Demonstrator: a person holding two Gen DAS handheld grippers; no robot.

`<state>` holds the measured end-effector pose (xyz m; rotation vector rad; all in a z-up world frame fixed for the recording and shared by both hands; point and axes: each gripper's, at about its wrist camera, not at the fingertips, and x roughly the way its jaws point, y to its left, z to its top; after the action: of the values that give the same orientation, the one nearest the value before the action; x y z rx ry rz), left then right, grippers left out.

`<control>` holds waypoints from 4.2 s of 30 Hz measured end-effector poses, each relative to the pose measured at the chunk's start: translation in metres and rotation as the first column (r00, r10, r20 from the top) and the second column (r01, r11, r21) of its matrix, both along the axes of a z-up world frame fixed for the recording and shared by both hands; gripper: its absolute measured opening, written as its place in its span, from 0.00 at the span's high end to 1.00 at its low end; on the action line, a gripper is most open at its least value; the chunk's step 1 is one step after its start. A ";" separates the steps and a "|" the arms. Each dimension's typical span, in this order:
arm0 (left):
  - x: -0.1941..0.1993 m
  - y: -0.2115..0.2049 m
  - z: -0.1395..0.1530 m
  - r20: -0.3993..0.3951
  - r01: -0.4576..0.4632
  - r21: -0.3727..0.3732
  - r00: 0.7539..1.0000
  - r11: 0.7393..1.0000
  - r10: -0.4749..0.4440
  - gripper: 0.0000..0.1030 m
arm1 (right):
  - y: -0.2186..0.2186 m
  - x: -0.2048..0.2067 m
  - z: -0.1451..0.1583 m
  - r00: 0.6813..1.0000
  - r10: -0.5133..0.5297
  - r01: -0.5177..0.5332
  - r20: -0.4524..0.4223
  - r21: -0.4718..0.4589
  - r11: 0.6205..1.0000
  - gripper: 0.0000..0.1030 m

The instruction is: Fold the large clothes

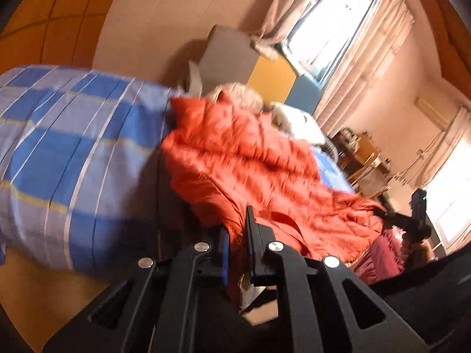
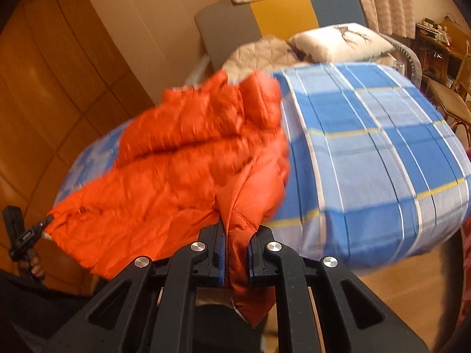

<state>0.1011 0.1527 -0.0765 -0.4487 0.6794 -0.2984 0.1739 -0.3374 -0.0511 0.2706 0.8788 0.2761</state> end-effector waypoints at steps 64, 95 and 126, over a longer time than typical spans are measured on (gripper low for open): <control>0.061 0.000 -0.049 -0.100 -0.025 0.011 0.995 1.000 0.026 0.93 | -0.011 0.041 -0.052 0.987 -0.155 0.158 -0.045 0.077 0.984 0.80; 0.112 -0.030 -0.038 -0.041 0.136 0.284 0.991 0.949 -0.129 0.93 | 0.034 0.095 -0.044 1.000 -0.003 0.008 0.015 -0.343 0.939 0.97; 0.250 -0.005 0.024 0.109 -0.104 0.234 0.991 0.967 0.080 0.96 | 0.021 0.217 0.012 0.952 -0.226 0.274 0.207 -0.241 0.931 0.99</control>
<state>0.3507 0.1474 -0.0529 -0.2320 0.5869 -0.1468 0.3907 -0.3160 -0.0390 0.1024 0.6875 -0.0589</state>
